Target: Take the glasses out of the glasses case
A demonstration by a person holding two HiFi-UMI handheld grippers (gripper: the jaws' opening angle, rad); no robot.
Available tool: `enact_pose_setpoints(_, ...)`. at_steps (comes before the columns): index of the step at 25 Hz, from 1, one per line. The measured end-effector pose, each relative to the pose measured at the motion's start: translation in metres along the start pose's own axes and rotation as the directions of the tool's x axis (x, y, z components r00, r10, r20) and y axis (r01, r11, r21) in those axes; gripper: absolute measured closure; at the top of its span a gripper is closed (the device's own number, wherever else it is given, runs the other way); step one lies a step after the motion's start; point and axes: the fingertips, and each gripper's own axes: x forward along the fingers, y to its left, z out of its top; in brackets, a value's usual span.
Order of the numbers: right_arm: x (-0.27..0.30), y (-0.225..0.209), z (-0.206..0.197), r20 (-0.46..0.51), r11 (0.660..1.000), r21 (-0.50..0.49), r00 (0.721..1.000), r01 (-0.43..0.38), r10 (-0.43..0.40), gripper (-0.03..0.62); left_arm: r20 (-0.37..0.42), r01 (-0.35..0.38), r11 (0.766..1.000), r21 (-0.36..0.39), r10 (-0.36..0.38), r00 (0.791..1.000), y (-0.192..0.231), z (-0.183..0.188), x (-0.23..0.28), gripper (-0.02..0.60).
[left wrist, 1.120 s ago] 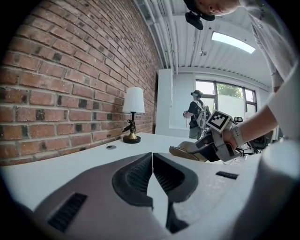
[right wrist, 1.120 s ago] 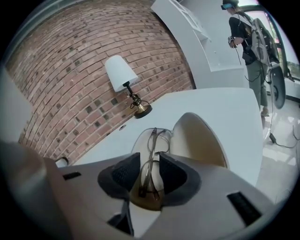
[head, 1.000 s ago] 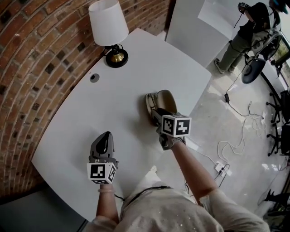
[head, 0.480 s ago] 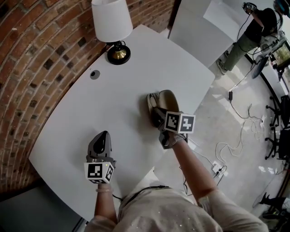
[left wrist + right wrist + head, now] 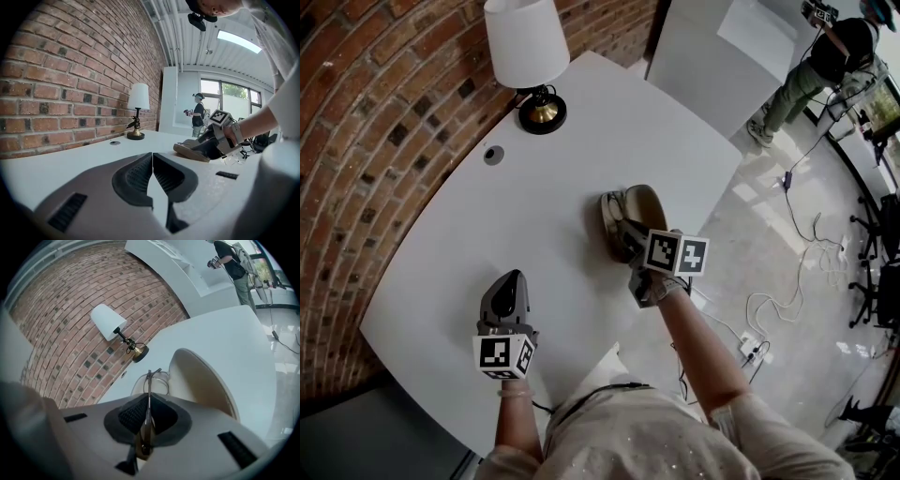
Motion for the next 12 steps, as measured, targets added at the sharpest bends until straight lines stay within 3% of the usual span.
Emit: enact_pose_setpoints(12, -0.024, 0.011, 0.004, 0.043, 0.999, -0.010, 0.999, -0.030, 0.030, 0.574, 0.031, 0.004, 1.000, 0.007, -0.005, 1.000, -0.010, 0.009, -0.012, 0.575)
